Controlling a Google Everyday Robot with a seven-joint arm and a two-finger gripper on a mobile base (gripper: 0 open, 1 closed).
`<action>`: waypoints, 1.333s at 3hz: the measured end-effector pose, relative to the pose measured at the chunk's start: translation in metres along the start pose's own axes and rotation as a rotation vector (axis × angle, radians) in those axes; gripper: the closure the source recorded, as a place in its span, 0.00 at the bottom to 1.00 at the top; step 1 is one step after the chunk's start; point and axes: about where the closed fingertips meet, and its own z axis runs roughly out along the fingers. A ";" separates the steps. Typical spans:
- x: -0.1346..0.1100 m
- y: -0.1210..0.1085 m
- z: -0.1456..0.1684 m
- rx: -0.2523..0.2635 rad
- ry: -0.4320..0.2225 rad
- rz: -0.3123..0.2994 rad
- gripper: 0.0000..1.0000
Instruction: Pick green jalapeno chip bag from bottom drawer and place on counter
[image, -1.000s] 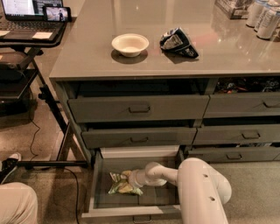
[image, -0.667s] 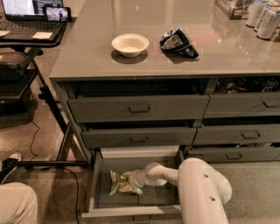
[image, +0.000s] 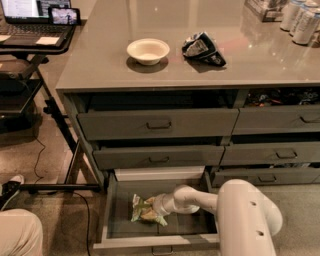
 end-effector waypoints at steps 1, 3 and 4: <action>-0.033 0.011 -0.042 -0.055 -0.016 0.008 1.00; -0.131 0.025 -0.154 -0.142 -0.141 -0.089 1.00; -0.174 0.024 -0.224 -0.137 -0.153 -0.140 1.00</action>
Offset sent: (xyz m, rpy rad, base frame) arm -0.0222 -0.0245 0.2089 0.1482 0.0203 0.1686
